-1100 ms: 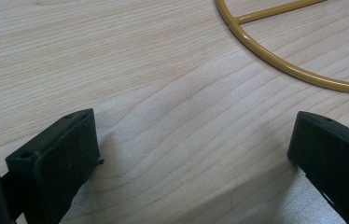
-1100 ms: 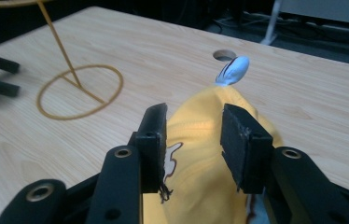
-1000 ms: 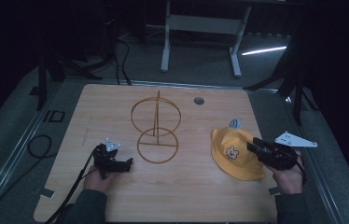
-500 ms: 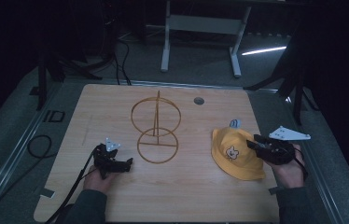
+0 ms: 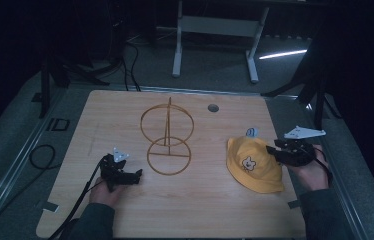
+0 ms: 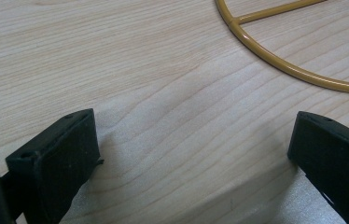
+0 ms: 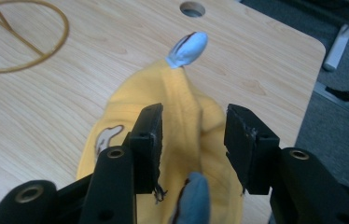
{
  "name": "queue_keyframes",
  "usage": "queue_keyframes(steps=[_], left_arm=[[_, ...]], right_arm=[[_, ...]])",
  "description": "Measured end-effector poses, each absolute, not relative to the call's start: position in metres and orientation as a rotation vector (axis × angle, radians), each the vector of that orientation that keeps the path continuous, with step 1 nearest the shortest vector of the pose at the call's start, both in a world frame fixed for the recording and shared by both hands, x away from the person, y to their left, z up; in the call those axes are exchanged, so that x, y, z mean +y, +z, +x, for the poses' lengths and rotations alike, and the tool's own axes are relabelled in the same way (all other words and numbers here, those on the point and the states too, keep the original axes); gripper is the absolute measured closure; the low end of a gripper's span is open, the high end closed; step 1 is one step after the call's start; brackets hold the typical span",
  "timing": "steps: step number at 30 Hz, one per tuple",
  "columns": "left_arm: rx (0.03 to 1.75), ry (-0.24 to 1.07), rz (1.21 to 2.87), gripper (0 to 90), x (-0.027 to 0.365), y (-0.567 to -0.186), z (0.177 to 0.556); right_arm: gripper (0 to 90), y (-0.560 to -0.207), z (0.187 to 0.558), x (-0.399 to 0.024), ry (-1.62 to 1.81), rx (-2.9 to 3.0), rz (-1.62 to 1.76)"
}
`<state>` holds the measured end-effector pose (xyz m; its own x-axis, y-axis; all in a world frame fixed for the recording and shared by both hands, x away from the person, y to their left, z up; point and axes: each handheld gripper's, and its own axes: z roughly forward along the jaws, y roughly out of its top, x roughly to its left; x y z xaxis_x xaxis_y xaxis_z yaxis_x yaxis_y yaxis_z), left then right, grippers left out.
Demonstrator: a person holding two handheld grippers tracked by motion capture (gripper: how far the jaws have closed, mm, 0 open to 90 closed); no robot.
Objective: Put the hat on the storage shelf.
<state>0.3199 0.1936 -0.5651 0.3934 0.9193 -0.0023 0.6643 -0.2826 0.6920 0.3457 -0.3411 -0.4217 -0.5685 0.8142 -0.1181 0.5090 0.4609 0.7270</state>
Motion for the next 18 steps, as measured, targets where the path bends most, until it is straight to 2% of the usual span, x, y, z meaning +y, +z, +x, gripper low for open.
queue_keyframes(steps=[18], left_arm=[[1.348, 0.541, 2.044, 2.0, 0.194, -0.565, 0.32]], right_arm=[[56.2, -0.415, 0.382, -0.323, 0.682, 2.454, 1.155]])
